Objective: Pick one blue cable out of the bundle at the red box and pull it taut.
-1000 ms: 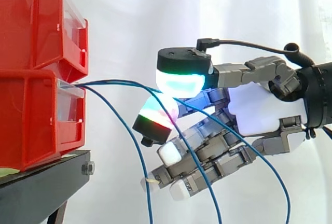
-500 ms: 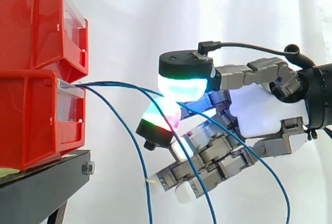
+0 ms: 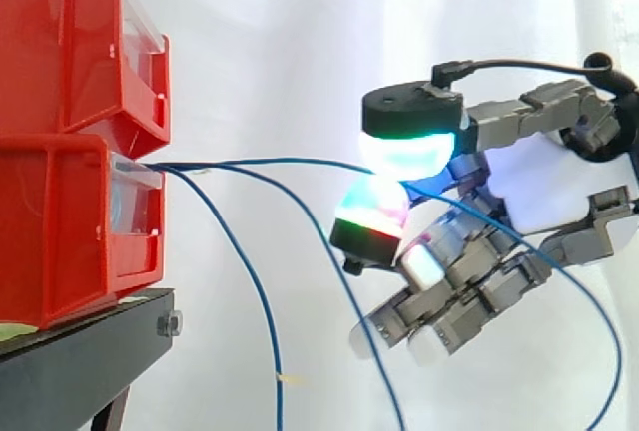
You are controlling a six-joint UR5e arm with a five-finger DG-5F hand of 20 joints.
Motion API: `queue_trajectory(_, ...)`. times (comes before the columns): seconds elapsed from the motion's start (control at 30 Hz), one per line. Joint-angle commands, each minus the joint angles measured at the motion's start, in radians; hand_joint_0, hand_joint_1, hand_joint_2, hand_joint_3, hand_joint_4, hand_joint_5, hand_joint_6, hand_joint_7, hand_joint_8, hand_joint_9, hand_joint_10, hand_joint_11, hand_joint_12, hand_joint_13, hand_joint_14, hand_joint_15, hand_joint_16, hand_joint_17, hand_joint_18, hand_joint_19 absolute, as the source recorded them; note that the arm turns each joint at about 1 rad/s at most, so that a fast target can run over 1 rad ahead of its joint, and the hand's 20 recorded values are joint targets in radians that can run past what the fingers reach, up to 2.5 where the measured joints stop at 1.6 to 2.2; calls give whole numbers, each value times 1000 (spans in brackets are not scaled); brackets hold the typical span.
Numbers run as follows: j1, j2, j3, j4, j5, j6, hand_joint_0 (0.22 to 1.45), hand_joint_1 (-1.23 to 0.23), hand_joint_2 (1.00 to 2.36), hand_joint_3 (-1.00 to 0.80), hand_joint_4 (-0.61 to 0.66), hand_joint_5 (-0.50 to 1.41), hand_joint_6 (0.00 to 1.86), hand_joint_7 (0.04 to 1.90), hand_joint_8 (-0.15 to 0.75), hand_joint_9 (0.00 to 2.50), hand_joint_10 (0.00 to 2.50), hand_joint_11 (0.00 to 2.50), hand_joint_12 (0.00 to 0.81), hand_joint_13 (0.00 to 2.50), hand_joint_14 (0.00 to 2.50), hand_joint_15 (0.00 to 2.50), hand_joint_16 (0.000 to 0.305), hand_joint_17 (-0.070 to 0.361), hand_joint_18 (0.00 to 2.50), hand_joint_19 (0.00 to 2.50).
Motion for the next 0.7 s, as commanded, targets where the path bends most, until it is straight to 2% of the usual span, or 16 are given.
queue_trajectory(0.0,0,40,-36,-17,0,-23,594,-865,1021,-11,-41,-88,839,1122,338,1041,14,551,374,528,6,140,56,126,589,202)
queue_trajectory(0.07,0,70,-68,-17,2,-36,595,-863,1021,-14,-39,-89,839,1120,341,1075,12,594,374,535,5,149,56,127,588,201)
queue_trajectory(0.1,0,70,-68,-17,2,-36,595,-862,1022,-17,-40,-89,839,1120,338,1076,13,597,374,534,6,142,56,126,586,201)
queue_trajectory(0.13,1,88,-93,-14,2,-40,596,-862,1022,-20,-39,-89,839,1118,341,1076,15,592,373,537,5,143,56,126,586,202)
queue_trajectory(0.17,4,114,-127,-7,9,-43,596,-861,1022,-20,-43,-90,839,1122,340,1075,15,599,372,538,6,146,56,126,585,211)
queue_trajectory(0.2,4,123,-137,-3,14,-43,596,-861,1022,-19,-42,-90,839,1119,341,1076,15,594,372,537,6,146,56,125,585,211)
queue_trajectory(0.23,6,159,-177,0,32,-43,595,-861,1022,-15,-42,-90,839,1117,338,1076,15,592,371,537,6,146,56,126,585,202)
queue_trajectory(0.3,7,180,-202,0,49,-43,596,-860,1022,-21,-40,-91,839,1123,339,1077,13,584,370,538,6,150,56,125,584,203)
queue_trajectory(0.4,7,189,-209,-2,62,-42,596,-858,1022,-23,-40,-92,840,1120,338,1074,15,582,369,539,6,150,56,125,583,204)
queue_trajectory(0.67,7,188,-208,9,60,-46,598,-854,1022,-35,-47,-94,840,1112,338,1057,13,574,366,530,6,153,55,124,574,206)
